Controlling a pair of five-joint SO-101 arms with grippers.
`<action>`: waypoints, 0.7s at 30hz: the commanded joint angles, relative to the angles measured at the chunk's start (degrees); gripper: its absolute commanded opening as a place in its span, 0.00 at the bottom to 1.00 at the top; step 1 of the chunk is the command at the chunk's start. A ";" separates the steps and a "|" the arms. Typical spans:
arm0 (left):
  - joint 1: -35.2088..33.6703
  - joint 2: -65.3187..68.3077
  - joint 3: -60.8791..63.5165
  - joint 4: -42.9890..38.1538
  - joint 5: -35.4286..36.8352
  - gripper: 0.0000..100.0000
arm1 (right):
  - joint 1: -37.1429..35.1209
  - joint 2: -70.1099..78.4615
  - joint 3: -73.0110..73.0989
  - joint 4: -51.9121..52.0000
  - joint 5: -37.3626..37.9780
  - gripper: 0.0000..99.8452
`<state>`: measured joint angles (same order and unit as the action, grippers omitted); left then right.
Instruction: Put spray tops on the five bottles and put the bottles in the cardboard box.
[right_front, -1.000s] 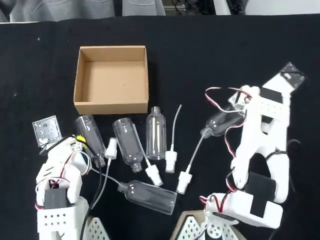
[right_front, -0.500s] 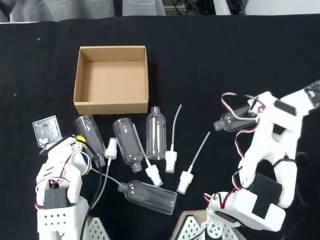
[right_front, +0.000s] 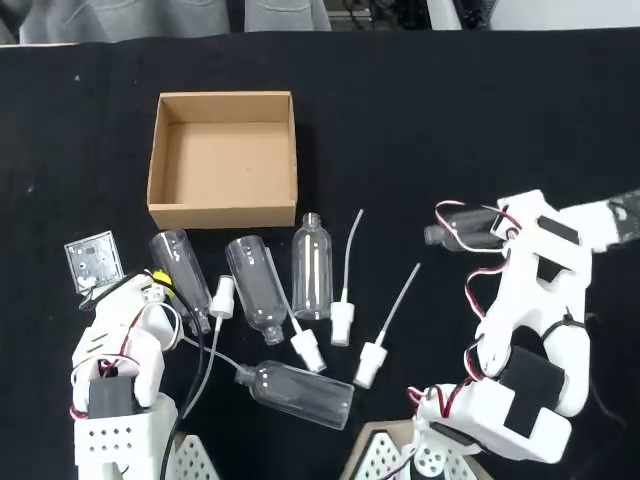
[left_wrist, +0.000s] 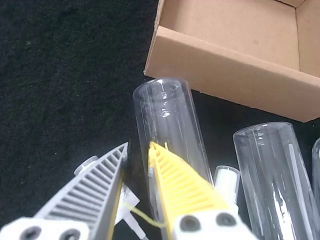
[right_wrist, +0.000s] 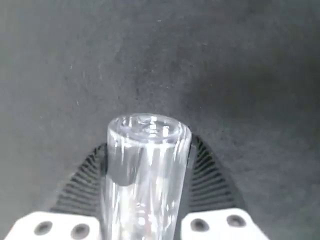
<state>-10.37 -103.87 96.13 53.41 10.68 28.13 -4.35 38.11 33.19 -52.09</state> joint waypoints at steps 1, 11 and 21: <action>-0.48 -0.44 1.27 0.26 -0.26 0.06 | 1.23 -4.18 -0.13 -1.49 -7.56 0.02; -0.48 -0.44 1.27 0.26 -0.26 0.06 | -0.79 -4.09 0.48 -0.97 -9.76 0.02; -0.48 -0.44 1.27 0.26 -0.26 0.06 | -1.93 -4.09 1.71 -0.97 -10.02 0.18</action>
<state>-10.37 -103.87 96.13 53.41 10.68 28.13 -4.35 39.96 33.19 -61.49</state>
